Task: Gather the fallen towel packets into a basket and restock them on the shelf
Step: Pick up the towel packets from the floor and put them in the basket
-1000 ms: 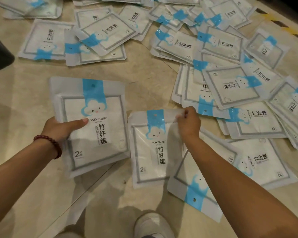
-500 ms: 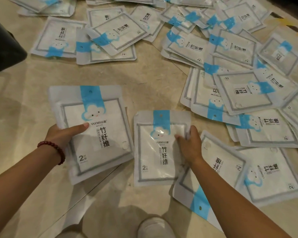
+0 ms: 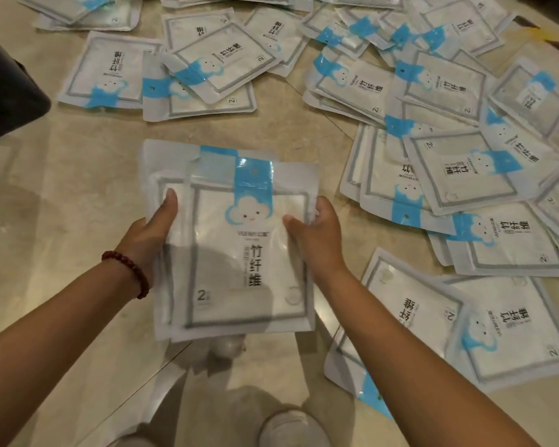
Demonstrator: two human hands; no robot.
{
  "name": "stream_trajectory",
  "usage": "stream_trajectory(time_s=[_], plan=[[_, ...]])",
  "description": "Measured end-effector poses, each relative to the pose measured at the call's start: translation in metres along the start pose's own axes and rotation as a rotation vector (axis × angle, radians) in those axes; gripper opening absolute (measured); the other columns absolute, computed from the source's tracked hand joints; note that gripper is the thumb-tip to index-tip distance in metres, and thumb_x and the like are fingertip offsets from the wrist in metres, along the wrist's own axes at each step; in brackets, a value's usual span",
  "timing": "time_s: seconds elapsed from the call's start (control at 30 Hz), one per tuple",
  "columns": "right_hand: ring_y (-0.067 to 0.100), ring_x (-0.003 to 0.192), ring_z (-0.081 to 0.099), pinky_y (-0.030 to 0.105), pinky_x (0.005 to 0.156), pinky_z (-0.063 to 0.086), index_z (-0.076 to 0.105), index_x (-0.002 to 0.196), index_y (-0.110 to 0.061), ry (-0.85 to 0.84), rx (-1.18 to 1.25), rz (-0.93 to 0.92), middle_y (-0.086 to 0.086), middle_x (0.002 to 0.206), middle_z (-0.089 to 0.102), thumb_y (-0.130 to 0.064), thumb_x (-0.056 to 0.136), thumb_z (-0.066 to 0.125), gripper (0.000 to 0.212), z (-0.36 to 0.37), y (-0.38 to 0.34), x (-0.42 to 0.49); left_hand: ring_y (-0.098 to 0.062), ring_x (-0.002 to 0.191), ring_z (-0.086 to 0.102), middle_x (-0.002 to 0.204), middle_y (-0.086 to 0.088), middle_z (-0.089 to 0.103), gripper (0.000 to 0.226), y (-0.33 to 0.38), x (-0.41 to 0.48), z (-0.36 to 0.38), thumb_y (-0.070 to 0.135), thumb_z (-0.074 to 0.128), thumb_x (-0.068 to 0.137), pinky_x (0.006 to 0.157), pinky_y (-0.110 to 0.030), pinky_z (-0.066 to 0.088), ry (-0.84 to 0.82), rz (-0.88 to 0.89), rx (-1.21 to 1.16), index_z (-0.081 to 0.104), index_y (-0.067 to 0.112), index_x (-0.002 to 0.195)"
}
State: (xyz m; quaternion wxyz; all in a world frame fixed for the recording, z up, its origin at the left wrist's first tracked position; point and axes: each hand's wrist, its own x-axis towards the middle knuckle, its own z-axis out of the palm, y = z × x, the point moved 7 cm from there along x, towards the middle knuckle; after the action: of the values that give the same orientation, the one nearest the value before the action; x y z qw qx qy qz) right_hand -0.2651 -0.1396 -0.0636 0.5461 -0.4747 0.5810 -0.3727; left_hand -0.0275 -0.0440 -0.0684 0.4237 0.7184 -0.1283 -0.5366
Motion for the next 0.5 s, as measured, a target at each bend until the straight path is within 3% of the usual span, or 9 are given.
stream_trajectory(time_s=[0.07, 0.1, 0.17, 0.3, 0.5], plan=[[0.002, 0.073, 0.056, 0.01, 0.061, 0.045, 0.051, 0.091, -0.015, 0.042, -0.028, -0.033, -0.006, 0.085, 0.058, -0.006, 0.083, 0.064, 0.018, 0.011, -0.001, -0.006, -0.025, 0.083, 0.071, 0.091, -0.006, 0.074, 0.084, -0.001, -0.003, 0.009, 0.071, 0.073, 0.041, 0.068, -0.033, 0.056, -0.053, 0.0, -0.013, 0.067, 0.014, 0.102], [-0.004, 0.067, 0.05, 0.006, 0.057, 0.039, 0.048, 0.089, -0.015, 0.054, -0.047, -0.047, -0.009, 0.08, 0.053, -0.007, 0.084, 0.063, 0.018, 0.015, -0.001, -0.008, -0.025, 0.079, 0.072, 0.088, -0.008, 0.074, 0.071, -0.001, -0.005, 0.013, 0.058, 0.081, 0.045, 0.06, -0.031, 0.056, -0.089, 0.012, -0.033, 0.068, 0.012, 0.098], [-0.005, 0.064, 0.045, 0.007, 0.056, 0.037, 0.045, 0.088, -0.014, 0.035, -0.077, -0.042, -0.009, 0.078, 0.049, -0.011, 0.085, 0.063, 0.018, 0.018, 0.006, -0.01, -0.027, 0.077, 0.072, 0.089, -0.012, 0.074, 0.052, -0.003, -0.008, 0.019, 0.028, 0.084, 0.049, 0.055, -0.031, 0.056, -0.126, 0.033, -0.037, 0.069, 0.009, 0.096], [-0.001, 0.081, 0.055, 0.008, 0.066, 0.044, 0.055, 0.105, -0.019, 0.001, -0.109, 0.068, -0.012, 0.092, 0.057, -0.02, 0.086, 0.065, 0.021, -0.013, 0.03, -0.006, -0.022, 0.068, 0.072, 0.08, -0.007, 0.074, 0.039, -0.007, -0.005, 0.022, 0.017, 0.078, 0.055, 0.049, -0.027, 0.054, -0.097, 0.042, -0.021, 0.068, 0.01, 0.093], [0.031, 0.116, 0.046, 0.039, 0.088, 0.043, 0.047, 0.126, -0.01, 0.619, -0.567, 0.408, 0.014, 0.128, 0.046, -0.027, 0.078, 0.073, 0.057, -0.17, 0.086, -0.038, -0.021, 0.065, 0.071, 0.077, -0.007, 0.074, 0.037, -0.008, 0.003, 0.028, 0.017, 0.077, 0.056, 0.048, -0.026, 0.054, -0.084, 0.051, -0.011, 0.068, 0.009, 0.092]])
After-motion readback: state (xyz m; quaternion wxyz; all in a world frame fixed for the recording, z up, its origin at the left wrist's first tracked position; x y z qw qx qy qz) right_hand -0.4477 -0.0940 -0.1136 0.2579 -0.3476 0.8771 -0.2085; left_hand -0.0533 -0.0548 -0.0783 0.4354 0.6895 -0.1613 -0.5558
